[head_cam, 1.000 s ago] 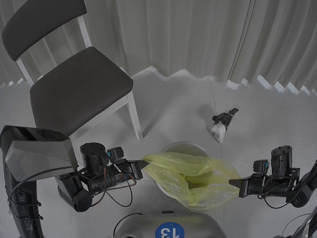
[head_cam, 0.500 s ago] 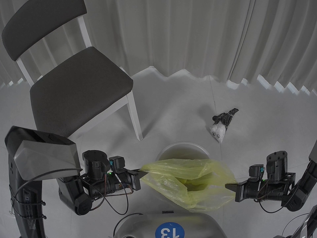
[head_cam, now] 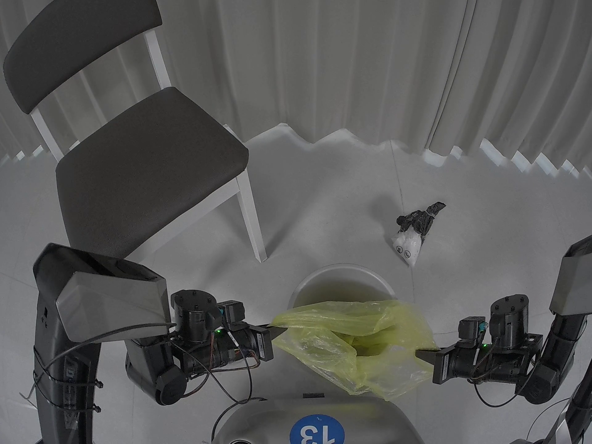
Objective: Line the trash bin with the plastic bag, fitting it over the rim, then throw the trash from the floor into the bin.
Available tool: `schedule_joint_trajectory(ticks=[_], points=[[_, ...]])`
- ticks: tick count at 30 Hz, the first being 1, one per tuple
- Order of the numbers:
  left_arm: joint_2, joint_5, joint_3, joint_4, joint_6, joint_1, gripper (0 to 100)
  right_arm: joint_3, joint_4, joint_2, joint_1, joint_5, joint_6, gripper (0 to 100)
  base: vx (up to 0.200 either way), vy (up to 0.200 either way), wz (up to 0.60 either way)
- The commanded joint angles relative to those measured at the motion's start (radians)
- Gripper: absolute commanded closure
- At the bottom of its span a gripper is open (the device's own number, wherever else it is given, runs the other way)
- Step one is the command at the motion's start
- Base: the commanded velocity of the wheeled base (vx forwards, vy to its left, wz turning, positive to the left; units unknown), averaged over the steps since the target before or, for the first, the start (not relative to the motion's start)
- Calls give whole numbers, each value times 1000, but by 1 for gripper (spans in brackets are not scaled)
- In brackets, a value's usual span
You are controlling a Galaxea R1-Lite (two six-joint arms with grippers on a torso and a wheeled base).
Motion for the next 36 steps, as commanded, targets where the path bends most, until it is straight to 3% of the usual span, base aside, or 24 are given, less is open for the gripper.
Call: schedule_joint_trajectory(ticks=[1,7,15,21,26,36], points=[[15,4,-3,0,2,-1,100,6,-5,31,-3,1,0,100,0,0,0],[-7,6,9,20,61,51,100,8,-14,45,5,5,0,100,0,0,0],[-8,7,23,32,99,51,100,23,-26,49,31,10,0,100,0,0,0],[50,9,3,20,99,30,100,20,-55,100,20,10,3,100,0,0,0],[70,61,-11,15,98,2,100,35,-152,176,-6,10,0,100,0,0,0],[30,59,-1,18,99,38,100,51,-225,226,-23,11,-14,100,0,0,0]])
